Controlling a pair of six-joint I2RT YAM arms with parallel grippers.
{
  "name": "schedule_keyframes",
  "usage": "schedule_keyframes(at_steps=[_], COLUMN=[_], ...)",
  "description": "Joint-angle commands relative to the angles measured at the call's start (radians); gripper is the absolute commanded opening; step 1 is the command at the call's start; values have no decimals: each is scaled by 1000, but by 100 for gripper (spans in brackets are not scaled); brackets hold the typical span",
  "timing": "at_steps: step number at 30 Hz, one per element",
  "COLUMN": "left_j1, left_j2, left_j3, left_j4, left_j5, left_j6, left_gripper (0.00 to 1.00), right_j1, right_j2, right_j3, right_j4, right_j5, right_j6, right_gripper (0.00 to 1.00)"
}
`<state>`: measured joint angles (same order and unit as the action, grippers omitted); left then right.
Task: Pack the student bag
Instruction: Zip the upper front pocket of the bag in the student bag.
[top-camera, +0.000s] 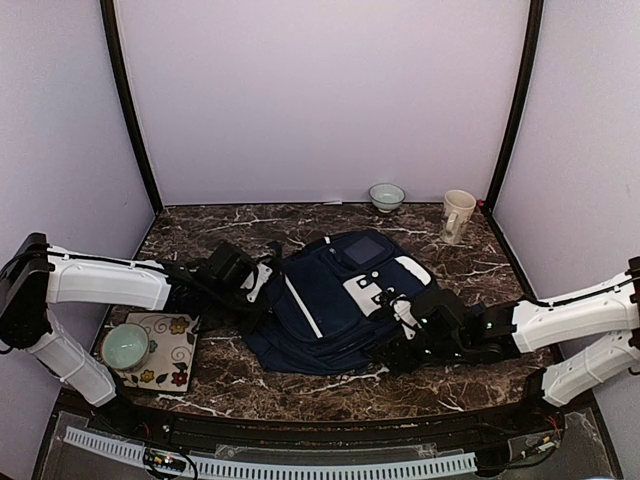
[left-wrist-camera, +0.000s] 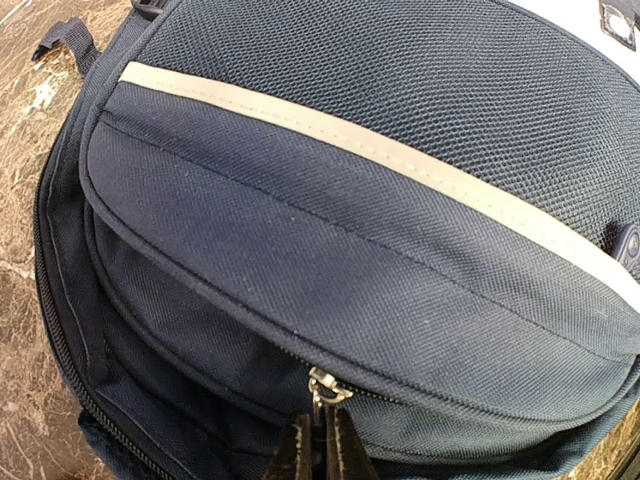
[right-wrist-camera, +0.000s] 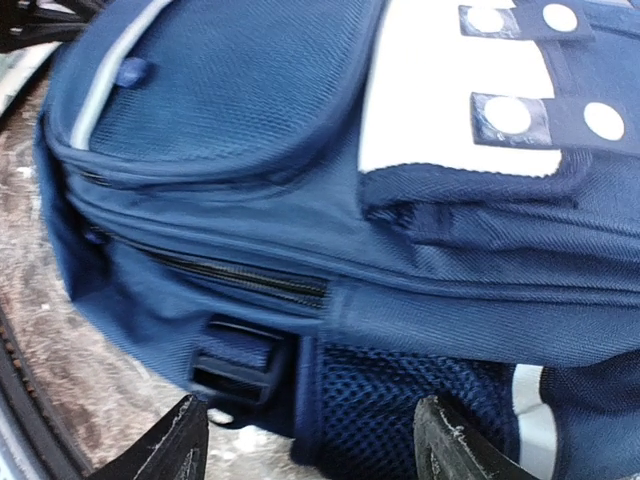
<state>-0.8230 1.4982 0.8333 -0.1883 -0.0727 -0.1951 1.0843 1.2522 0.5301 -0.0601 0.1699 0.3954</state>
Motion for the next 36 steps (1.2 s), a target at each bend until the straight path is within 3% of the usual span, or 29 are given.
schedule_keyframes(at_steps=[1,5,8,17,19,36], left_j1=[8,8,8,5,4,-122], left_j2=[-16,-12,-14,-16,-16,-16], left_j3=[-16,-19,-24,-25,-24,32], left_j4=[-22,-15,-7,17,19,2], left_j5=[-32,-5,19,124,153,425], left_j6=[-7,-3,-2,14,17,63], left_gripper=[0,0,0,0,0,0], right_j1=[-16,-15,-15,-13,-10,-8], right_j2=[71,170,233,416,437,467], right_j3=[-2,25,32,115,131,192], right_j4=[14,55,135,252,273,277], right_j5=[48,18,-18,-145,-174,-157], right_j6=[14,9,-2,-19,-21,25], right_gripper=[72,70,63,8,0,0])
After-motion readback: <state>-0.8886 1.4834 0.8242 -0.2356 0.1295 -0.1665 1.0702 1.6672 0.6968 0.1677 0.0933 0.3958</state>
